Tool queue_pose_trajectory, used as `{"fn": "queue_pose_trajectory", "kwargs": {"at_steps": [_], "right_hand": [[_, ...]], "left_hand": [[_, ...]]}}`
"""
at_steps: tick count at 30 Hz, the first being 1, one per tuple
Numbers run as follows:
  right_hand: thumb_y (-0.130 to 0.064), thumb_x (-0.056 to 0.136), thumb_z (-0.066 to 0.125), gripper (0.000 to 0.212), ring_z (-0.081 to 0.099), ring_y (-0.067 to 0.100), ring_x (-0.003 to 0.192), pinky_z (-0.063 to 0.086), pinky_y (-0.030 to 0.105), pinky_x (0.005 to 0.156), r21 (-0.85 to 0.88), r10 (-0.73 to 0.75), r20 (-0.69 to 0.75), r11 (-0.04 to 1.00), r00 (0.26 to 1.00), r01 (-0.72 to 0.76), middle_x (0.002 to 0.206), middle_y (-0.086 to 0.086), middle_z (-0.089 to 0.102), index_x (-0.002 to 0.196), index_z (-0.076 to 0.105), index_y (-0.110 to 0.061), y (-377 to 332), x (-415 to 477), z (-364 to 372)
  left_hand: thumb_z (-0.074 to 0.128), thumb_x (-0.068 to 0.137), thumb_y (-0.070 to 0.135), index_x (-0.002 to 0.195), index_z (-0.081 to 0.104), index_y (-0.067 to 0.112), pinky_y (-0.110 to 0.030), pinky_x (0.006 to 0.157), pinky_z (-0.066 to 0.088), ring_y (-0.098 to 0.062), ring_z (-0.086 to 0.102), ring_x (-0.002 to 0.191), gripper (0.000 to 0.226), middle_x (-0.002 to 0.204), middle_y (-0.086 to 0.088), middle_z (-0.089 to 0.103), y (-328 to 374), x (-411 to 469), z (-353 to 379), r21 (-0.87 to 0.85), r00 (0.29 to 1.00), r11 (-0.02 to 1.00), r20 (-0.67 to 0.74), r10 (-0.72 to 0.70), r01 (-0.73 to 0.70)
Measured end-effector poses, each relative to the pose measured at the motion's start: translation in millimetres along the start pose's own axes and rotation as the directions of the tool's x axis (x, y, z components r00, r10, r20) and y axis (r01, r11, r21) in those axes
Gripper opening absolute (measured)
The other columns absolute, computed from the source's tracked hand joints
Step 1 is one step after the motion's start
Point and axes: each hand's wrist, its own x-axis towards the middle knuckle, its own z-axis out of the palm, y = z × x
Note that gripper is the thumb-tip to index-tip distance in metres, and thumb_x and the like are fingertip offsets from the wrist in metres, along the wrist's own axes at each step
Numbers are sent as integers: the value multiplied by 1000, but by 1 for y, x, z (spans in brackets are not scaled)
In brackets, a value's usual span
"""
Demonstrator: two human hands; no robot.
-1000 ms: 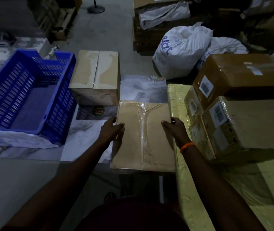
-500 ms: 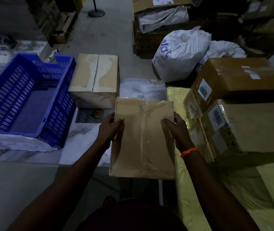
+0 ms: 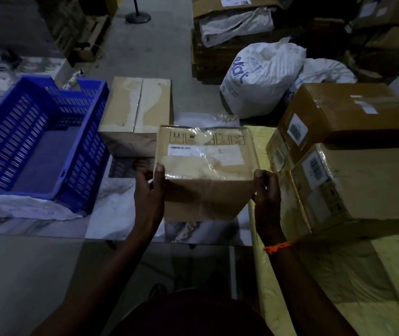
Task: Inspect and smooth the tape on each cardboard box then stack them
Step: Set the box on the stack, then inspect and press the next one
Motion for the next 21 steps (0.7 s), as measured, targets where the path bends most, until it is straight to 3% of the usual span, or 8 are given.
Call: {"fn": "queue_pose_trajectory", "kwargs": {"at_steps": [3,7,9,11,13,15,17,21], "right_hand": [[-65,89,56,53,68,12,106,59,29,83,-44,-43,-6,998,999,42,117,-1,68,120,59,-22,1,-12,0],[-32,99,67,40,60,13,122,54,16,91,-231,-237,-35,947,971,223,133,5,62,133,55,-14,-15,-7,2],[-19,98,68,42,55,12,124,50,12,95,-384,-440,49,821,897,423,137,10,58,136,56,-7,-29,0,8],[-26,100,63,44,55,21,129,48,24,104,-506,-529,228,653,817,564,141,15,57,137,57,-3,-44,10,19],[-45,101,50,60,50,31,138,44,42,112,-613,-446,405,515,798,599,148,20,54,142,54,-1,-53,24,31],[-59,101,33,77,44,33,143,37,47,118,-702,-322,513,376,796,605,154,20,49,149,48,-1,-56,35,40],[-64,100,20,82,39,31,148,31,50,121,-741,-265,551,280,792,610,159,17,44,153,43,-6,-55,39,44],[-64,98,10,85,32,28,153,19,48,125,-759,-246,535,279,808,588,163,13,39,157,39,-9,-50,35,43]], "left_hand": [[47,92,66,127,48,21,-22,87,55,4,62,107,57,127,-2,63,-11,-6,-9,-19,999,999,1,37,-37],[56,99,43,142,45,14,-21,96,52,-3,56,125,53,142,-4,55,0,0,-16,88,972,968,34,234,-236],[57,100,32,147,44,11,-34,106,47,-19,50,135,53,148,-9,50,12,12,-15,275,890,847,109,443,-455],[53,102,32,150,43,14,-52,117,35,-28,42,144,53,153,-11,47,25,26,-9,497,784,616,278,555,-612],[41,103,44,153,41,17,-61,119,26,-30,35,149,57,159,-9,42,36,38,2,643,750,407,448,488,-649],[25,101,55,155,40,15,-61,118,26,-30,33,150,68,163,-9,37,42,45,12,710,757,280,551,352,-647],[19,101,56,153,42,14,-57,116,28,-30,37,148,70,161,-7,40,40,47,15,726,753,228,570,330,-649],[25,105,48,147,52,12,-50,111,35,-31,47,141,62,154,-9,50,34,44,13,724,724,191,554,410,-663]]}}
